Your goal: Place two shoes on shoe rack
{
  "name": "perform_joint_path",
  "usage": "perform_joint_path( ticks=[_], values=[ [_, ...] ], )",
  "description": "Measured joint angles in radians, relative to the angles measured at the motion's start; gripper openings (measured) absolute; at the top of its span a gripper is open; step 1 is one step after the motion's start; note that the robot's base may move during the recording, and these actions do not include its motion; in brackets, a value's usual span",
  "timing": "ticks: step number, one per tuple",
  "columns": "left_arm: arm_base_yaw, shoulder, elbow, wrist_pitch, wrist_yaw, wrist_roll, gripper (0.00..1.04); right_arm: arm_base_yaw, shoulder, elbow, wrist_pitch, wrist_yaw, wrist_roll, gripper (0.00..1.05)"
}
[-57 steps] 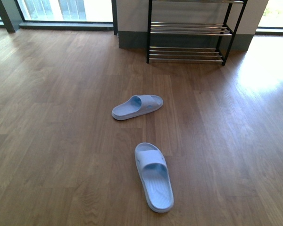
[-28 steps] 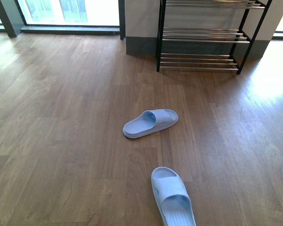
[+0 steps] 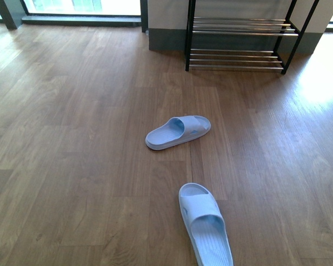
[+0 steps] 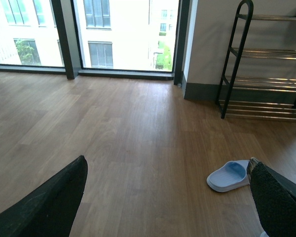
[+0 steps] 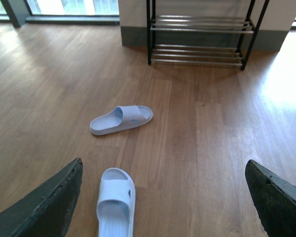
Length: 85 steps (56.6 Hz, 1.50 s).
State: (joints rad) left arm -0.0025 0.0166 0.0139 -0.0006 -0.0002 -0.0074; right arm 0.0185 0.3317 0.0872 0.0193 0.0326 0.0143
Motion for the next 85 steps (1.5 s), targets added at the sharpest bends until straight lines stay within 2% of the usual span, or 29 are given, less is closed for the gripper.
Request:
perform_joint_path(
  ticks=[6,14,18,31,38,48,59,85],
  values=[
    [0.0,0.0,0.0,0.0,0.0,0.0,0.95,0.021,0.248,0.039,0.165,-0.011,-0.005,0.96],
    [0.0,0.0,0.0,0.0,0.0,0.0,0.95,0.039,0.721,0.111,0.489,-0.005,-0.032,0.96],
    [0.0,0.0,0.0,0.0,0.0,0.0,0.95,0.047,0.924,0.158,0.605,-0.002,-0.051,0.96],
    [0.0,0.0,0.0,0.0,0.0,0.0,0.95,0.085,1.473,0.319,0.848,-0.013,-0.122,0.96],
    [0.0,0.0,0.0,0.0,0.0,0.0,0.95,0.116,1.79,0.423,0.996,-0.042,-0.228,0.96],
    [0.0,0.0,0.0,0.0,0.0,0.0,0.95,0.124,2.083,0.573,1.014,-0.045,-0.319,0.96],
    [0.0,0.0,0.0,0.0,0.0,0.0,0.95,0.119,2.295,0.71,1.012,-0.05,-0.325,0.96],
    [0.0,0.0,0.0,0.0,0.0,0.0,0.95,0.089,2.555,1.007,0.934,-0.063,-0.322,0.96]
  ],
)
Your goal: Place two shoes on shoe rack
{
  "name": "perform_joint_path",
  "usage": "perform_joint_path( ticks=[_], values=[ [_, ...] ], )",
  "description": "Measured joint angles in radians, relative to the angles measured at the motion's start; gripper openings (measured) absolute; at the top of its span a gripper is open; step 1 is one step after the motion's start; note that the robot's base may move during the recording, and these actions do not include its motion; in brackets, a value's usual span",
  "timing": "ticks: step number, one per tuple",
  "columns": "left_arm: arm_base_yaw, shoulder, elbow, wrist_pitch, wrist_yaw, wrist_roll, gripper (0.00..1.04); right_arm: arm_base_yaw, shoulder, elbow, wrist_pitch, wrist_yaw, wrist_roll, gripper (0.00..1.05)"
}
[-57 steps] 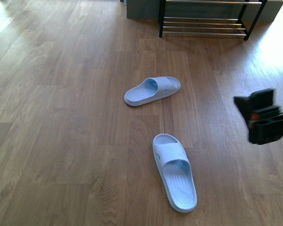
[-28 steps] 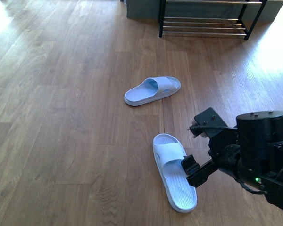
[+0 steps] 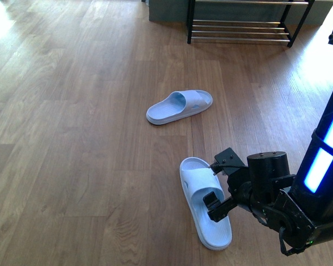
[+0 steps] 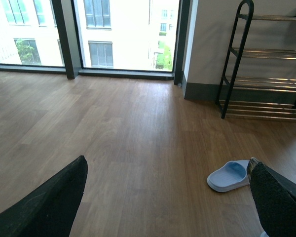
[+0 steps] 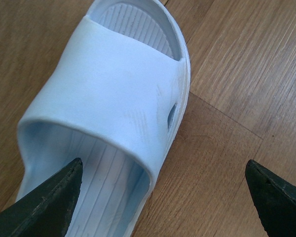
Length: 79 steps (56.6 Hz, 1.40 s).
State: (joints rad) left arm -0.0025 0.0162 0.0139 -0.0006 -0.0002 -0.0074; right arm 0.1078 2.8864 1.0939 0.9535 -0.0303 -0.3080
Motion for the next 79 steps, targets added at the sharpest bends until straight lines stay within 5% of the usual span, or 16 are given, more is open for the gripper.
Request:
perform_joint_path(
  ticks=[21,36,47,53,79],
  values=[
    [0.0,0.0,0.0,0.0,0.0,0.0,0.95,-0.01,0.074,0.088,-0.013,-0.009,0.005,0.92],
    [0.0,0.0,0.0,0.0,0.0,0.0,0.95,-0.014,0.078,0.092,-0.013,-0.034,0.028,0.56],
    [0.0,0.0,0.0,0.0,0.0,0.0,0.95,-0.017,0.081,0.1,-0.039,-0.066,0.055,0.15],
    [0.0,0.0,0.0,0.0,0.0,0.0,0.95,-0.021,0.082,0.102,-0.043,-0.066,0.066,0.02],
    [0.0,0.0,0.0,0.0,0.0,0.0,0.95,-0.126,-0.184,-0.167,0.058,-0.04,0.208,0.01]
  ],
)
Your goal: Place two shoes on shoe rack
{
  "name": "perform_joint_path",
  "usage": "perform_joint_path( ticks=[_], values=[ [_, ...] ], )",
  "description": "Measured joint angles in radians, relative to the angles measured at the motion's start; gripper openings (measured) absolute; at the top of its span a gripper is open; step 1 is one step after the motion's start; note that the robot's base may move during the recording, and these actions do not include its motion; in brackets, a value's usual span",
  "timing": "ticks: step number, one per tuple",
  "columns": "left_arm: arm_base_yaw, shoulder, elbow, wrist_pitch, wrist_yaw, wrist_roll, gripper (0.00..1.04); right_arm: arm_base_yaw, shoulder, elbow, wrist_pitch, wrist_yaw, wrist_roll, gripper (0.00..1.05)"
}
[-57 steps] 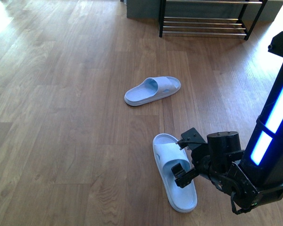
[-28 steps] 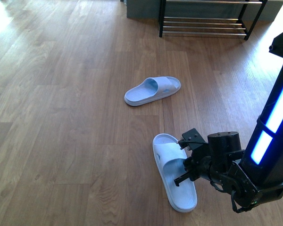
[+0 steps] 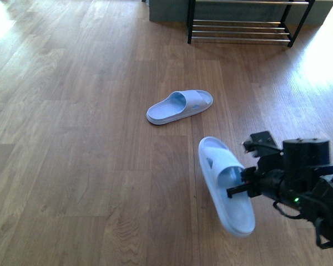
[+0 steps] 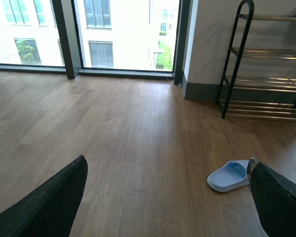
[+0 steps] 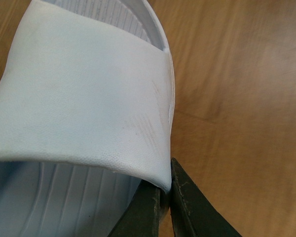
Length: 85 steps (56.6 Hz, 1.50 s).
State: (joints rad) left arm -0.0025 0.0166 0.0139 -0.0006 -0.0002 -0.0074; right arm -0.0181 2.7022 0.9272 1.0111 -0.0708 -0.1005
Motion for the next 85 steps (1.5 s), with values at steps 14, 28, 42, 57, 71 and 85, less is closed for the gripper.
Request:
perform_joint_path(
  ticks=[14,28,42,57,71,85],
  values=[
    [0.0,0.0,0.0,0.0,0.0,0.0,0.95,-0.087,-0.401,-0.267,-0.064,0.003,0.015,0.01],
    [0.0,0.0,0.0,0.0,0.0,0.0,0.95,-0.14,-0.883,-0.472,-0.248,-0.045,0.059,0.01],
    [0.0,0.0,0.0,0.0,0.0,0.0,0.95,-0.158,-1.341,-0.602,-0.477,-0.074,0.109,0.01],
    [0.0,0.0,0.0,0.0,0.0,0.0,0.95,-0.171,-1.559,-0.658,-0.562,-0.095,0.139,0.01],
    [0.0,0.0,0.0,0.0,0.0,0.0,0.95,-0.172,-1.559,-0.66,-0.563,-0.096,0.139,0.01],
    [0.0,0.0,0.0,0.0,-0.002,0.0,0.95,-0.172,-1.562,-0.66,-0.563,-0.103,0.14,0.01]
  ],
)
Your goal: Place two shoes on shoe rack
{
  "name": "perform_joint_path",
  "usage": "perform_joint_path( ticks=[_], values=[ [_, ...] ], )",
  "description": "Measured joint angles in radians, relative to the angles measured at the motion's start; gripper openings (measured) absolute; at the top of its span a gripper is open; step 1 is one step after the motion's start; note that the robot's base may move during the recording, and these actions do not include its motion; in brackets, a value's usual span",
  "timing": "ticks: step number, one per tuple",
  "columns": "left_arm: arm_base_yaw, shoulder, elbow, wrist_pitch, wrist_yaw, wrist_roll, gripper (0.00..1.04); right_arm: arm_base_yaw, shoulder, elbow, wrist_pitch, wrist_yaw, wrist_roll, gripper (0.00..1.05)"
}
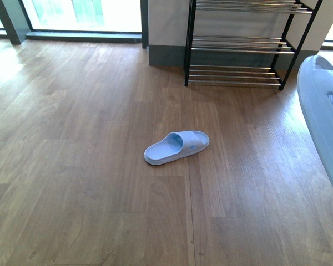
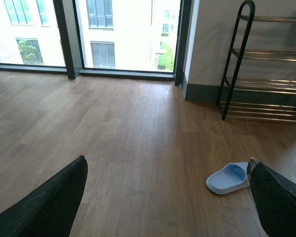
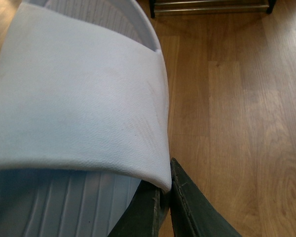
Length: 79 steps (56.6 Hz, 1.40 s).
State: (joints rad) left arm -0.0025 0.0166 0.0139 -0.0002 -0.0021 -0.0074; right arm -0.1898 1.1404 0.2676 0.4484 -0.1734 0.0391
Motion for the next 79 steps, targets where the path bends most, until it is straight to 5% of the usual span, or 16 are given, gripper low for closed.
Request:
perform_joint_path(
  ticks=[79],
  values=[
    [0.0,0.0,0.0,0.0,0.002,0.0,0.95,-0.002,0.001,0.0,-0.001,0.005,0.002,0.01]
  ],
)
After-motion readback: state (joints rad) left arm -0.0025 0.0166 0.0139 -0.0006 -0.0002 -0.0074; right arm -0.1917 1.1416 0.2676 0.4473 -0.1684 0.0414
